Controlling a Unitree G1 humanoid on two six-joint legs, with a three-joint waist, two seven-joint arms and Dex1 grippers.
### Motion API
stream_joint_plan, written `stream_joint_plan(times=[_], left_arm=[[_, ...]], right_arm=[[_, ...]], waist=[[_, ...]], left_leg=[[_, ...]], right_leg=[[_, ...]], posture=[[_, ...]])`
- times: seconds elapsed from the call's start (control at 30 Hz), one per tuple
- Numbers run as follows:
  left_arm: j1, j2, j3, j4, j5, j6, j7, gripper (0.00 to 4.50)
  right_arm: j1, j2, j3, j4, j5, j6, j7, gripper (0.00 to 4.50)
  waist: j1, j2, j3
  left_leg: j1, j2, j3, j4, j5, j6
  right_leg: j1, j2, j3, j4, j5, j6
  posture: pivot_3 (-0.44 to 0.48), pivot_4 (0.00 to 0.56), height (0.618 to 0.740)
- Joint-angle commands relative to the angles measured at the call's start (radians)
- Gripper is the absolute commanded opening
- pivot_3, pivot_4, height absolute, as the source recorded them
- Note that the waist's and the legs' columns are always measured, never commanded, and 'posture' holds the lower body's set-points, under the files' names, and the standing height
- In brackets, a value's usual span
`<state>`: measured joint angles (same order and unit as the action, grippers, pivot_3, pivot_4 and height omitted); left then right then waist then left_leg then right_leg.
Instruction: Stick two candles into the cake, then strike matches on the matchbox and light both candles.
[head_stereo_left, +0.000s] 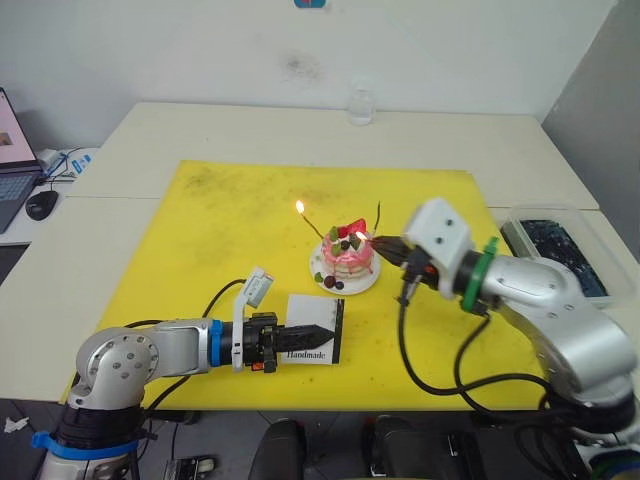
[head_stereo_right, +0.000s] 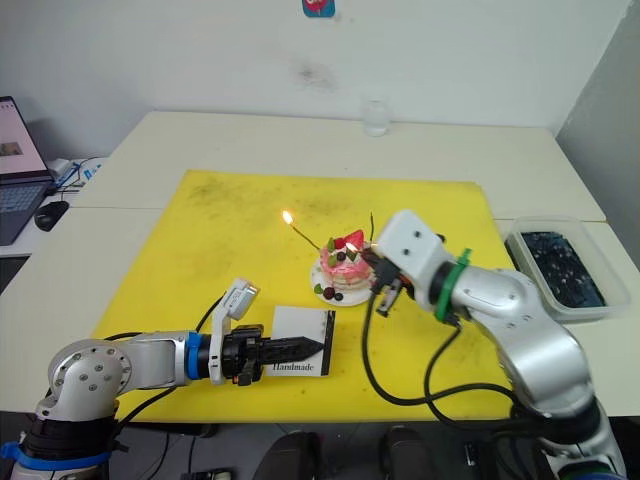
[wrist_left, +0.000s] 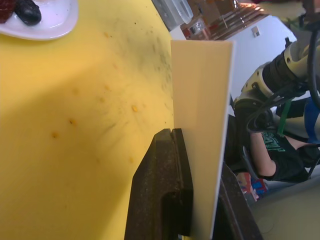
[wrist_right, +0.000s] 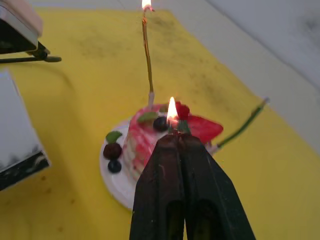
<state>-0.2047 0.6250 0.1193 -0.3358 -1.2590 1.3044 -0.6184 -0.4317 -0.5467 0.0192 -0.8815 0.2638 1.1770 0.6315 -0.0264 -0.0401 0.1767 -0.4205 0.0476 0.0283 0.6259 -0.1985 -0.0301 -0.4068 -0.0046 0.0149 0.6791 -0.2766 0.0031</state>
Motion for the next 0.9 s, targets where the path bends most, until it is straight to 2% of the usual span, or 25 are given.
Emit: stream_joint_plan(times=[0.03, 0.2, 0.3, 0.53, 0.73, 0.9], left_arm=[[-0.005, -0.005, 0.006, -0.021, -0.028, -0.01, -0.003, 0.0], [0.003, -0.014, 0.001, -0.029, -0.026, -0.018, 0.001, 0.0], [0.009, -0.026, 0.008, -0.039, -0.045, -0.019, 0.014, 0.0], [0.01, -0.02, 0.041, -0.059, -0.141, -0.015, 0.077, 0.0], [0.011, -0.008, 0.038, -0.066, -0.191, -0.025, 0.13, 0.0], [0.016, 0.008, 0.04, -0.075, -0.231, -0.033, 0.162, 0.0]], right_arm=[[0.043, -0.051, -0.212, -0.083, 0.054, 0.119, 0.015, 0.02], [0.146, -0.106, -0.472, -0.006, 0.021, 0.141, -0.029, 0.02], [0.199, -0.108, -0.555, 0.117, -0.052, 0.053, -0.117, 0.02], [0.266, -0.093, -0.556, 0.437, -0.165, -0.256, -0.258, 0.02], [0.232, -0.093, -0.522, 0.668, -0.183, -0.445, -0.296, 0.02], [0.206, -0.098, -0.545, 0.716, -0.151, -0.477, -0.317, 1.65]], waist=[[0.001, 0.0, 0.0], [0.001, 0.0, 0.0], [0.001, 0.0, 0.0], [-0.001, 0.0, 0.0], [-0.003, 0.001, 0.0], [-0.002, 0.001, 0.001]], left_leg=[[0.0, 0.0, 0.0, 0.0, 0.0, 0.0], [0.0, -0.001, 0.0, 0.0, 0.0, 0.0], [0.0, -0.001, 0.001, 0.0, 0.0, 0.0], [0.0, -0.001, 0.0, 0.0, 0.0, 0.0], [0.0, -0.001, 0.001, 0.0, 0.0, 0.0], [0.0, -0.001, 0.001, 0.0, 0.0, 0.0]], right_leg=[[0.0, 0.0, 0.0, 0.0, 0.0, 0.0], [0.0, 0.0, 0.0, 0.0, 0.0, -0.001], [0.0, 0.0, 0.0, -0.001, -0.001, -0.001], [0.0, 0.0, 0.0, -0.001, -0.001, -0.001], [0.0, 0.001, 0.001, 0.0, 0.0, -0.001], [0.0, 0.002, 0.001, 0.0, 0.0, 0.0]], posture=[[0.0, 0.15, 0.74], [0.0, 0.15, 0.74], [0.0, 0.15, 0.74], [0.0, 0.15, 0.74], [0.0, 0.15, 0.74], [0.0, 0.15, 0.74]])
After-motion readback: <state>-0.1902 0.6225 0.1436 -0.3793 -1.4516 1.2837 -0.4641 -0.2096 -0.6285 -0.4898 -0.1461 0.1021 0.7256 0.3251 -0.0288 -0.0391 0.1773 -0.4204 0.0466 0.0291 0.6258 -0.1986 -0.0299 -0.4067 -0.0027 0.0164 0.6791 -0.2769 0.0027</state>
